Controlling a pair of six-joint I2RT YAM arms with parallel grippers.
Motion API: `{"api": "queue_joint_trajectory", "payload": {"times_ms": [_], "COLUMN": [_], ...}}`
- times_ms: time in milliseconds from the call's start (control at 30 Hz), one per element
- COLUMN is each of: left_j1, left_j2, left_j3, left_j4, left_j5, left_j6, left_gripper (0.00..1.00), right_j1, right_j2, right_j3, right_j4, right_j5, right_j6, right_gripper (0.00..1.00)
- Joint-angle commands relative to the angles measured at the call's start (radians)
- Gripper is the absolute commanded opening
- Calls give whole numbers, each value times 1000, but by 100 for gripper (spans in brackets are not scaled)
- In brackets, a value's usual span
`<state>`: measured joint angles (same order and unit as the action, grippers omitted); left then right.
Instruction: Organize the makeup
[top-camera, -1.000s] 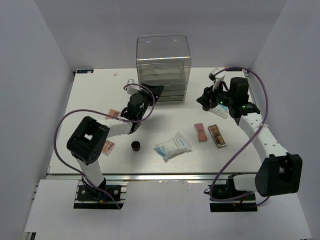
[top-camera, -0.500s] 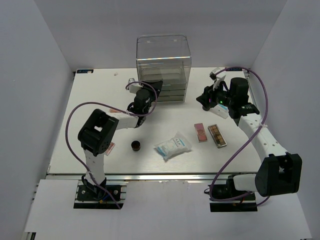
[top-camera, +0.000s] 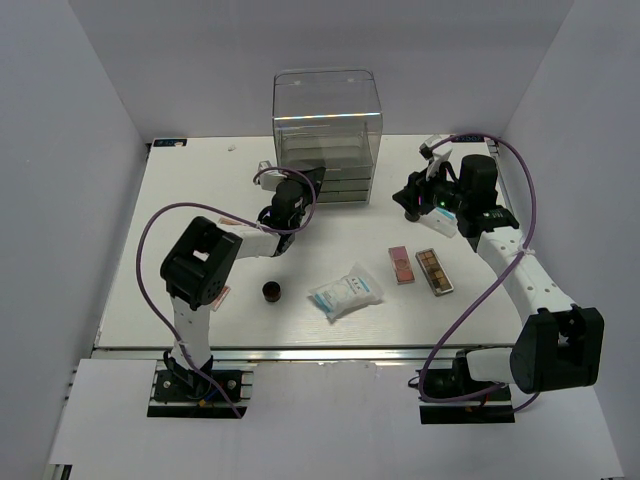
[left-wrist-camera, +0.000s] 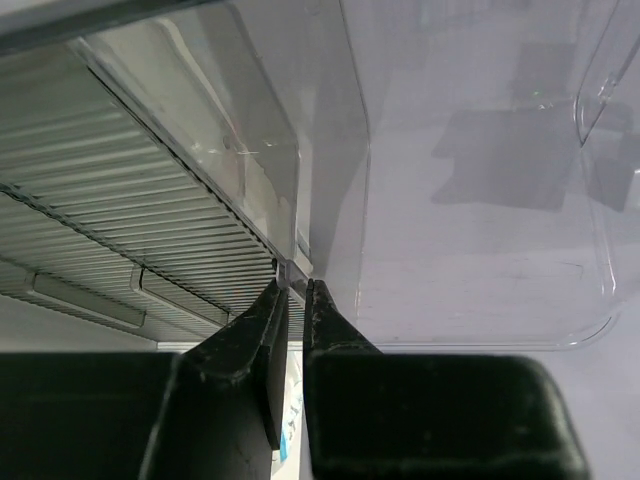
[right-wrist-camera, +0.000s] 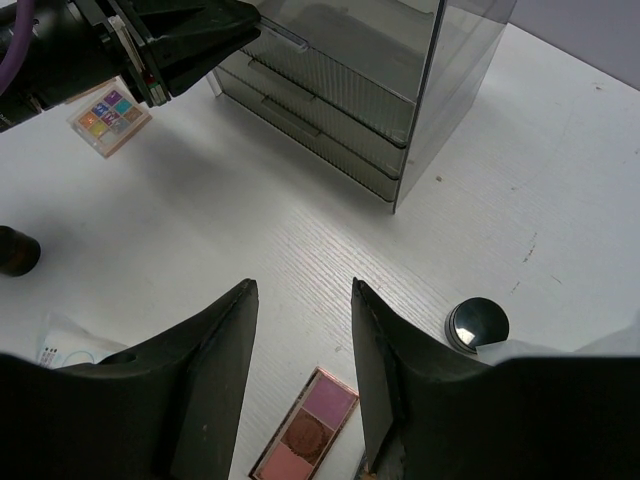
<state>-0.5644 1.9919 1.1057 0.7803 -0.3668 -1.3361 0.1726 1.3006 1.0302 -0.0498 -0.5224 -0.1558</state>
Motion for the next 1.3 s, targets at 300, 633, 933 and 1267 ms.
{"api": "queue_joint_trajectory", "payload": {"times_ms": [300,633,933,1267], "left_j1": [3,-8,-15,-17], "left_j2": [-106,-240,-340,-363], "left_j3": [-84,-124,-127,-92], "left_j4": [154,146,137,112], "left_j5": [111,209,244,255], "left_j6": [70,133,135,140], "left_gripper": [0,0,0,0], "right_j1": [4,2,4,4], "right_j2": [23,118,212,345], "right_j3": [62,162,266,413], "right_j4": [28,39,117,163], "right_j5": [24,-83,-146,-177], "right_j6": [100,238,369,533], "right_gripper": [60,73,74,72]}}
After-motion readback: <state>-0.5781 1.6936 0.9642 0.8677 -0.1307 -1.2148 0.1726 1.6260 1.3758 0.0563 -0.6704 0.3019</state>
